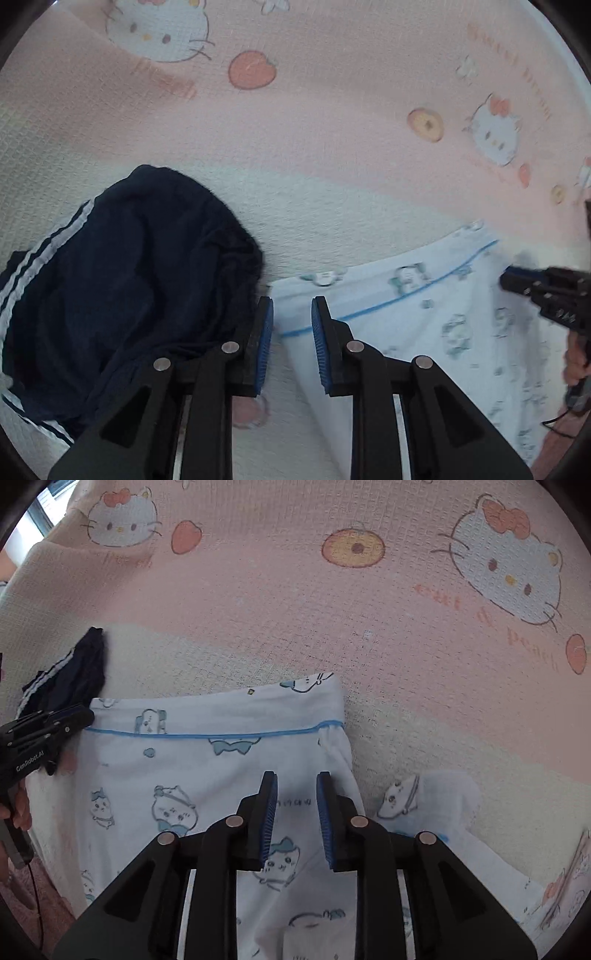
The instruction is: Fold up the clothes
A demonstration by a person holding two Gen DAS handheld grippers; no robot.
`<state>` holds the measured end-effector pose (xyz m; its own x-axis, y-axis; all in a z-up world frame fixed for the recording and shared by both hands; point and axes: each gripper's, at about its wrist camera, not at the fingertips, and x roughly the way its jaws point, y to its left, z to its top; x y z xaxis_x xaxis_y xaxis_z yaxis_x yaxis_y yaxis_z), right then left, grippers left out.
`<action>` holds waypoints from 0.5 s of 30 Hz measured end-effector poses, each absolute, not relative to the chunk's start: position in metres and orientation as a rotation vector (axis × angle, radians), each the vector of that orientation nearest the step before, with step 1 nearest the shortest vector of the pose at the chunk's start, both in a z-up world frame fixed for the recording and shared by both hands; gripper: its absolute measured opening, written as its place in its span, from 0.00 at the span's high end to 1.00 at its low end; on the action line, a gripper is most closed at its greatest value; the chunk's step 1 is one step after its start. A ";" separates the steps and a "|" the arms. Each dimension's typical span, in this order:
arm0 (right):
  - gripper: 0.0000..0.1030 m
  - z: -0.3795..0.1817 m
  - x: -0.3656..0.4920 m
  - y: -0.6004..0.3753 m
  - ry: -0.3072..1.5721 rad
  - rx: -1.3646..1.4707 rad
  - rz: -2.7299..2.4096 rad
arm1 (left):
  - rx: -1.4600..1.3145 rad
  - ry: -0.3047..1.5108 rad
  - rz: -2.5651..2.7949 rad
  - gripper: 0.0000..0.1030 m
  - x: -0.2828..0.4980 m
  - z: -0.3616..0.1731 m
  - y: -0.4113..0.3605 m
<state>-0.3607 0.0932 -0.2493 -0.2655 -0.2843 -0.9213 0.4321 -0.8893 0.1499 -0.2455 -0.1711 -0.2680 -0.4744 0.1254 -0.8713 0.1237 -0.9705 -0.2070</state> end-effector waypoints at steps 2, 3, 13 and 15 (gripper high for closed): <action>0.79 -0.231 -0.338 0.107 0.167 1.534 -2.190 | -1.582 -0.427 2.575 0.73 -0.231 -0.255 -0.152; 0.79 -0.224 -0.326 0.112 0.160 1.545 -2.190 | -1.611 -0.413 2.529 0.70 -0.222 -0.256 -0.138; 0.77 -0.241 -0.169 0.190 0.028 1.783 -2.152 | -1.863 -0.271 2.168 0.70 -0.111 -0.297 -0.016; 0.77 -0.247 -0.145 0.214 -0.023 1.826 -2.160 | -1.871 -0.261 2.163 0.70 -0.093 -0.298 -0.008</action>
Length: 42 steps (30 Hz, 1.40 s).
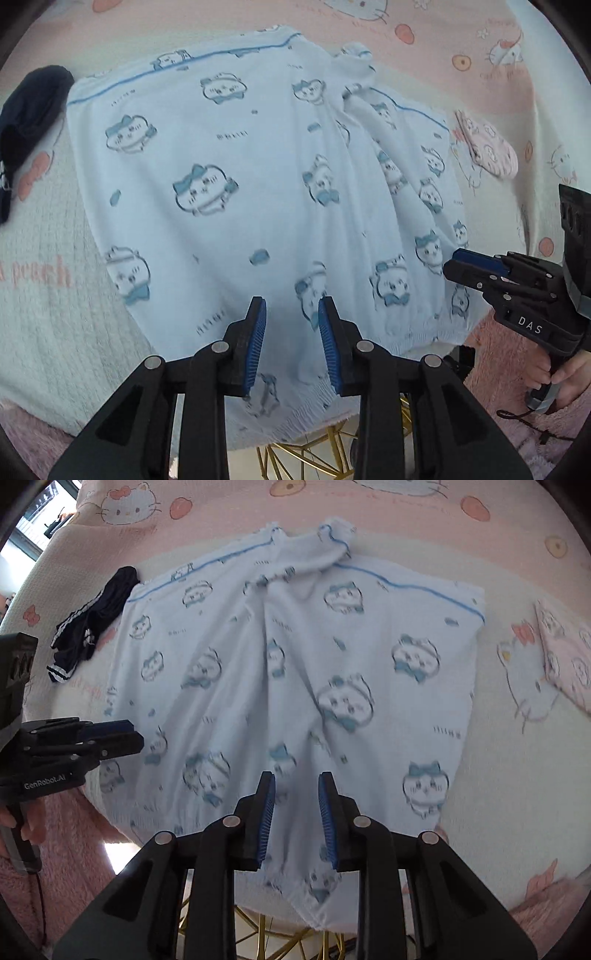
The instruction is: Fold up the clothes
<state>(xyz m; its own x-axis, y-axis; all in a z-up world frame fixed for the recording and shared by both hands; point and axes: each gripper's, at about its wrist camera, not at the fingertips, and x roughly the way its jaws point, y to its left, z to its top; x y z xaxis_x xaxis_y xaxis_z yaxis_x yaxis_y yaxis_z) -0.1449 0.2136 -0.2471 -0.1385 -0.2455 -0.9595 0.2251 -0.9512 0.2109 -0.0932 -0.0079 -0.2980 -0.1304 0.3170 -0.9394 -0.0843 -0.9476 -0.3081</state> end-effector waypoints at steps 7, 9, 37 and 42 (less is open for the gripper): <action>0.77 -0.252 -0.110 0.233 -0.111 1.847 -2.126 | -1.924 -0.252 2.216 0.70 -0.059 -0.299 -0.003; 0.77 -0.251 -0.106 0.228 -0.085 1.835 -2.105 | -1.884 -0.269 2.198 0.70 -0.052 -0.293 -0.001; 0.59 -0.201 -0.225 0.332 -0.184 1.745 -2.413 | -1.561 -0.159 2.312 0.68 -0.188 -0.236 0.068; 0.59 -0.222 -0.275 0.341 -0.213 1.762 -2.429 | -1.568 -0.078 2.329 0.68 -0.258 -0.250 0.085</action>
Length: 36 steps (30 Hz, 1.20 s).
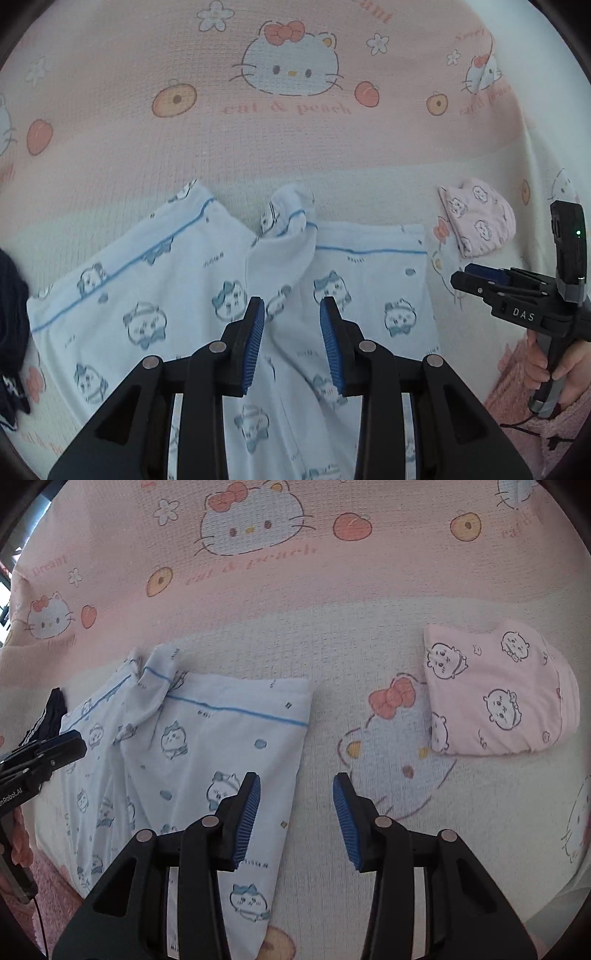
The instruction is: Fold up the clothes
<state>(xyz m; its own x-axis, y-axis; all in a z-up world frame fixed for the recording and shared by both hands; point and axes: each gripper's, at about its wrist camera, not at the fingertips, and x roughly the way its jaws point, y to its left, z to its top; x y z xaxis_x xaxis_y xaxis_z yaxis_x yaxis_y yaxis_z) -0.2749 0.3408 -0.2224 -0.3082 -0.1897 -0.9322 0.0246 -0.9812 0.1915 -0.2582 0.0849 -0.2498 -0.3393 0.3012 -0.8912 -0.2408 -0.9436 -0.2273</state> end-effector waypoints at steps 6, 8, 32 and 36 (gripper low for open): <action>0.59 -0.254 -0.315 0.336 -0.174 1.818 -2.400 | -1.575 -0.040 2.367 0.67 -0.304 -0.273 0.103; 0.59 -0.262 -0.324 0.336 -0.163 1.830 -2.397 | -1.582 -0.049 2.354 0.66 -0.314 -0.281 0.107; 0.77 -0.254 -0.314 0.348 -0.129 1.793 -2.416 | -1.594 -0.285 2.469 0.91 -0.317 -0.286 0.026; 0.65 -0.255 -0.321 0.355 -0.201 1.772 -2.439 | -1.500 -0.220 2.370 0.84 -0.334 -0.278 0.051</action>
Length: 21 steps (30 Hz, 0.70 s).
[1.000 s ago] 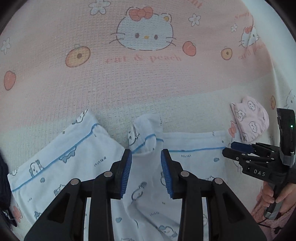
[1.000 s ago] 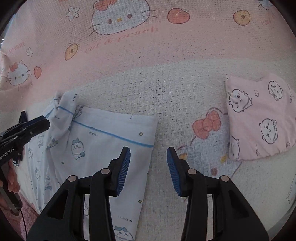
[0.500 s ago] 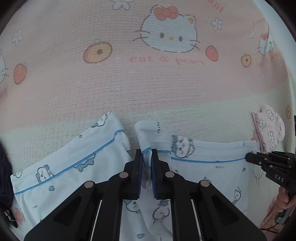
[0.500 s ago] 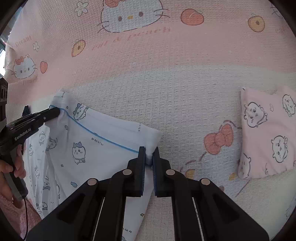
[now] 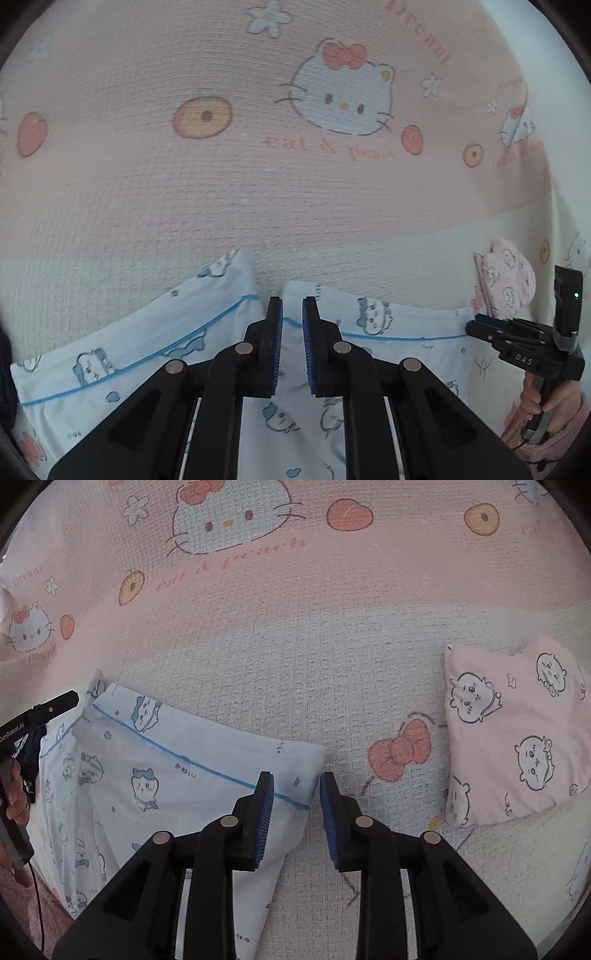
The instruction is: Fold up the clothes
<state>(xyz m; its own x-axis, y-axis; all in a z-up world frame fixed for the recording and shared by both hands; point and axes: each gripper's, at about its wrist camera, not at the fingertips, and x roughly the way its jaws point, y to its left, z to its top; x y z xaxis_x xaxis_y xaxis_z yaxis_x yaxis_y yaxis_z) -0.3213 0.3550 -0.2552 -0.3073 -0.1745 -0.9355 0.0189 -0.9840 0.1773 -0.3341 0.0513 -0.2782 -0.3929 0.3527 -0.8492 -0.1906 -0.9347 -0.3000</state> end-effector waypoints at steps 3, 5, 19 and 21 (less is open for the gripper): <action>0.61 -0.267 -0.333 0.348 -0.215 1.808 -2.402 | -1.581 -0.061 2.350 0.69 -0.350 -0.292 0.073; 0.62 -0.271 -0.332 0.339 -0.149 1.811 -2.413 | -1.625 -0.003 2.356 0.69 -0.355 -0.300 0.079; 0.96 -0.172 -0.297 0.382 -0.297 1.499 -2.602 | -1.342 -0.109 2.262 0.96 -0.365 -0.239 0.106; 0.96 -0.171 -0.304 0.395 -0.280 1.506 -2.622 | -1.337 -0.118 2.226 0.96 -0.385 -0.243 0.119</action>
<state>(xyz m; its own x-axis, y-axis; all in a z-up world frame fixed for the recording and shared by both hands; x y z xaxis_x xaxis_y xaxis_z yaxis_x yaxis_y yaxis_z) -0.3037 0.3946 -0.1708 -0.5039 -0.1819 -0.8444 -0.0008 -0.9775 0.2110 -0.3847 0.1188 -0.2430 -0.3653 0.4857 -0.7942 -0.3988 -0.8525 -0.3379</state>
